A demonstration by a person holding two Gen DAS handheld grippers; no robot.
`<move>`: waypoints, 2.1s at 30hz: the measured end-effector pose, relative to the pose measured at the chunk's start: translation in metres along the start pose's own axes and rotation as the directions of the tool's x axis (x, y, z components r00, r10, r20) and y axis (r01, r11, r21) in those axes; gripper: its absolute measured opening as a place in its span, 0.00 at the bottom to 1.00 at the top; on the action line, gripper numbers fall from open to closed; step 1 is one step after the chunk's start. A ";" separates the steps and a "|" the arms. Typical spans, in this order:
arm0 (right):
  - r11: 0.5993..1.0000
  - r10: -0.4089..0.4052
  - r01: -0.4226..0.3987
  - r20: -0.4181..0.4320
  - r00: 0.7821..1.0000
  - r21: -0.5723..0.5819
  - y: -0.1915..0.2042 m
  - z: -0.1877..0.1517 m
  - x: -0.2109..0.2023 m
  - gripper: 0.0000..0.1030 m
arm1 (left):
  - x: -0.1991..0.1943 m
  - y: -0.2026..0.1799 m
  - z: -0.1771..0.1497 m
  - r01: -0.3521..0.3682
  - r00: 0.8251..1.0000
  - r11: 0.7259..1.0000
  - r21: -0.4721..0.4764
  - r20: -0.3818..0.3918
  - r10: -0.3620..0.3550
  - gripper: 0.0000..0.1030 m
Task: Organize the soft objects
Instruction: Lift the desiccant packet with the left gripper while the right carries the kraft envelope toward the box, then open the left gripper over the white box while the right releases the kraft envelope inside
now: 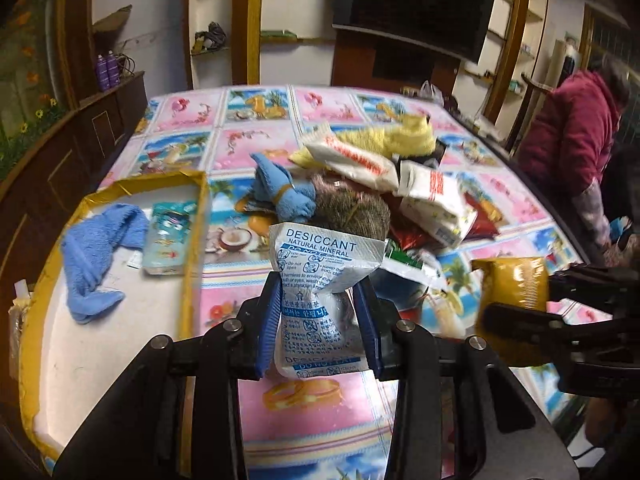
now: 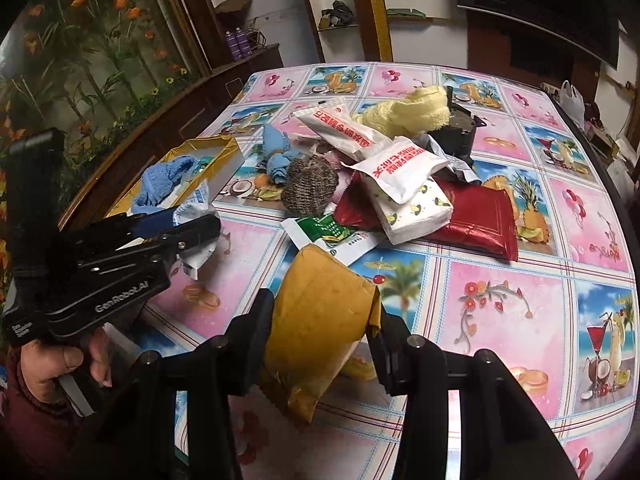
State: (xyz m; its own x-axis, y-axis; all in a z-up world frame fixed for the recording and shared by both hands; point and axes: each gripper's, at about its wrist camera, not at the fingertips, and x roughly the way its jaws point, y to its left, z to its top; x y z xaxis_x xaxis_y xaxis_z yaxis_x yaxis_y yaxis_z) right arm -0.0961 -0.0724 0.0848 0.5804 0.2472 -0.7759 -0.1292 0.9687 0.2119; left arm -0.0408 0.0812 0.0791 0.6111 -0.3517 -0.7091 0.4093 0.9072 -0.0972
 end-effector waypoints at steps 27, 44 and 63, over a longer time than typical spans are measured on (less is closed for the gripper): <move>0.953 0.156 -0.164 -0.052 0.986 -0.256 0.170 0.090 0.079 0.43 | -0.019 0.156 -0.021 -0.289 0.956 0.935 -0.204 -0.021 0.291 0.35; 0.969 0.099 -0.129 -0.145 0.984 -0.211 0.179 0.094 0.149 0.44 | -0.001 0.174 -0.028 -0.394 0.919 0.892 -0.221 -0.084 0.385 0.38; 0.979 0.099 -0.102 -0.028 0.995 -0.175 0.130 0.068 0.081 0.49 | 0.004 0.140 -0.057 -0.357 0.925 0.927 -0.116 -0.181 0.333 0.42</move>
State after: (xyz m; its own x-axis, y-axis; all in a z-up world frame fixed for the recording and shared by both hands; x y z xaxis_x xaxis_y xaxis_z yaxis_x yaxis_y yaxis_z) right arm -0.0109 0.0717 0.0900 0.5421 0.3425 -0.7674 -0.3267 0.9272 0.1830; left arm -0.0194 0.2197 0.0229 0.5792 0.0189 -0.8150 0.0826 0.9932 0.0818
